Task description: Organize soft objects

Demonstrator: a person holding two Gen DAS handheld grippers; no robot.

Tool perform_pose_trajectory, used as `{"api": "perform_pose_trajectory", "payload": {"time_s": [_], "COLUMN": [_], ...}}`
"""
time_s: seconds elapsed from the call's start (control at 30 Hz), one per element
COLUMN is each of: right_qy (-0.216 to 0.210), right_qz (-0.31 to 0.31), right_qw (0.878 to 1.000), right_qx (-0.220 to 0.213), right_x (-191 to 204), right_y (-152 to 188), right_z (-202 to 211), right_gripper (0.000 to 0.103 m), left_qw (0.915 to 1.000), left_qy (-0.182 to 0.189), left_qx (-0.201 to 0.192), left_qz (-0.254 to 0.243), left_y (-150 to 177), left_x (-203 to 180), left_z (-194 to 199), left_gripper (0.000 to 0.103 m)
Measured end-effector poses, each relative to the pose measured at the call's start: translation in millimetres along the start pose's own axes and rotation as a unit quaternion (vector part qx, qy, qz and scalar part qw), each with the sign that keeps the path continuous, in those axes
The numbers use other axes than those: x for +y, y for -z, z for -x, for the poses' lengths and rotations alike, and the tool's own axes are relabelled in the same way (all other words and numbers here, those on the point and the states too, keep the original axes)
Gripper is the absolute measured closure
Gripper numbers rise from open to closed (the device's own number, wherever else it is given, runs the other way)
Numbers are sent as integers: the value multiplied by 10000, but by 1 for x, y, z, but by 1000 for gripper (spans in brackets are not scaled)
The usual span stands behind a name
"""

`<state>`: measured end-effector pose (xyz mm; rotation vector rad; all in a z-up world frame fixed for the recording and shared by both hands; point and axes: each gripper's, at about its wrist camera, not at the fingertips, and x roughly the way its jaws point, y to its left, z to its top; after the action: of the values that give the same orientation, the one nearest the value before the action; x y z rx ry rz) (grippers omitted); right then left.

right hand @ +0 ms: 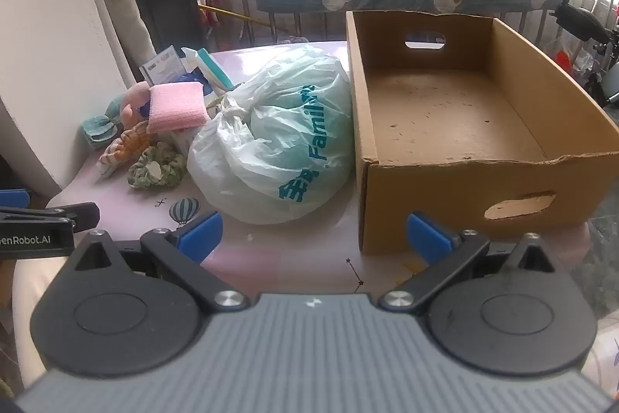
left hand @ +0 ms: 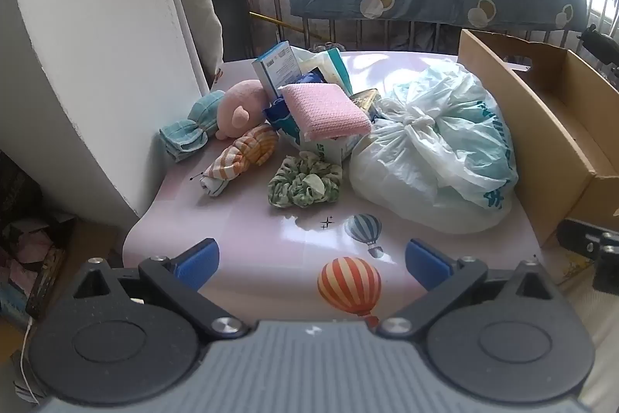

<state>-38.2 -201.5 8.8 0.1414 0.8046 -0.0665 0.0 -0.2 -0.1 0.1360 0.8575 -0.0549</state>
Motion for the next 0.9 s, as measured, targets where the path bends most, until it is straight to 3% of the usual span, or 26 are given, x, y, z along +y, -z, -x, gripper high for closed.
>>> {"api": "perform_pose_trajectory", "payload": {"time_s": [0.9], "right_qy": [-31], "right_qz": [43], "right_qw": [9999], "right_qx": [102], "right_x": [3], "right_y": [0], "right_z": [-7], "right_gripper": [1], "left_qw": [10000], "left_qy": [-15], "left_qx": [45], "left_qz": [-9], "left_y": [5], "left_x": [-4], "left_z": [-8], "left_gripper": [0]}}
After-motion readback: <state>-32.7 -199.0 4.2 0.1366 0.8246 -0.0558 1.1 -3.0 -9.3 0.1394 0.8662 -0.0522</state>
